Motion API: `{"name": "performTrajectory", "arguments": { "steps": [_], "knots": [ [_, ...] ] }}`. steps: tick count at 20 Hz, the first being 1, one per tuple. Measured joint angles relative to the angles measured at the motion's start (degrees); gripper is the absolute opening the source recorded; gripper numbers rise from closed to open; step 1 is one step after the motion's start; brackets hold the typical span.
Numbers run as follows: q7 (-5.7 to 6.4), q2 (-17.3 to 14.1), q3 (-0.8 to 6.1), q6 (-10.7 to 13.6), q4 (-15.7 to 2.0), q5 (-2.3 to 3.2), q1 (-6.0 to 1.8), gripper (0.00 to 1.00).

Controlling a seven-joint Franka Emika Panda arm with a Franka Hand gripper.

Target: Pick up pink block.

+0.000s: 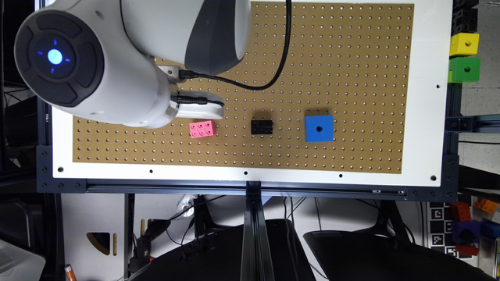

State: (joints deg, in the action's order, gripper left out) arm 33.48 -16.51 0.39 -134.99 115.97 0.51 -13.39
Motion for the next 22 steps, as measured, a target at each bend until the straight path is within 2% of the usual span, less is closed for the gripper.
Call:
{"name": "performTrajectory", "arguments": {
  "steps": [2,6,14,17,22],
  "knots": [
    [0.0,-1.4,0.01,-0.7,0.07,0.0,0.01,1.0],
    [0.0,-6.6,0.22,-5.8,-0.27,0.0,0.07,1.0],
    [0.03,-9.9,1.17,-7.7,-1.92,0.0,0.11,1.0],
    [0.03,-10.8,1.26,-7.6,-3.05,0.0,0.11,1.0],
    [0.03,-12.6,1.34,-8.7,-3.39,0.0,0.11,1.0]
  ]
}}
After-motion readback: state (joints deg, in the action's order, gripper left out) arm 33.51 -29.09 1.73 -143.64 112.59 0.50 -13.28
